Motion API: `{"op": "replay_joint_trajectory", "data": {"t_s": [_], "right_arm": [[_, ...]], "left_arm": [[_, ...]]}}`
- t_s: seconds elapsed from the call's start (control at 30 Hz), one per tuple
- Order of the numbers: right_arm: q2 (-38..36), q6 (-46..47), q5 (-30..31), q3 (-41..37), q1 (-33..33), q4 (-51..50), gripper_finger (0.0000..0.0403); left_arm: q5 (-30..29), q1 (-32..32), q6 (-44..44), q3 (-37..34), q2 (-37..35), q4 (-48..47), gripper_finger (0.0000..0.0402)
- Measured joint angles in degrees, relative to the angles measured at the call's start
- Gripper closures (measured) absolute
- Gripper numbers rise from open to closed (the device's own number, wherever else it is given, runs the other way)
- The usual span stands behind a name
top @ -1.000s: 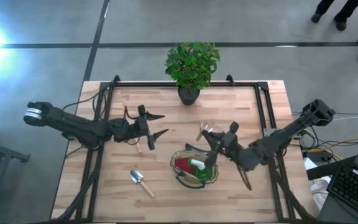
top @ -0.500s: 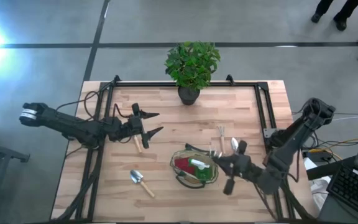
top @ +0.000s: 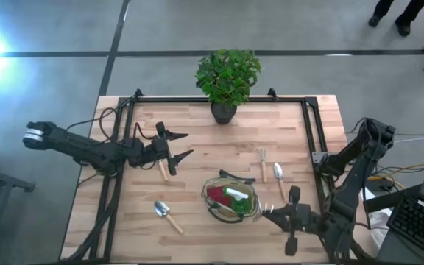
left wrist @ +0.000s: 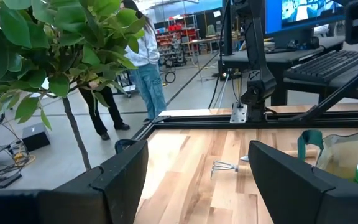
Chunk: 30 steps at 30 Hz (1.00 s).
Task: Pick & Place Garden tools in Gardening bag
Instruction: Put the left brown hand rake into the green gardening bag
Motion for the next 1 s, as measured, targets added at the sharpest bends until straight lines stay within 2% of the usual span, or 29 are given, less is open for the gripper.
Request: {"op": "replay_joint_trajectory", "data": {"t_s": [0.23, 0.53, 1.0], "right_arm": [[2.8, 2.3, 1.4, -0.1, 1.0, -0.6, 0.0394], [3.8, 18.6, 6.0, -0.3, 0.9, -14.9, 0.0394], [3.8, 19.9, 6.7, -1.2, -1.8, -16.1, 0.0394]], "left_arm": [[0.0, 0.1, 0.0, 0.0, 0.0, 0.0, 0.0122], [0.0, 0.1, -0.1, 0.0, 0.0, 0.0, 0.0122], [0.0, 0.2, -0.1, 0.0, 0.0, 0.0, 0.0122]]}}
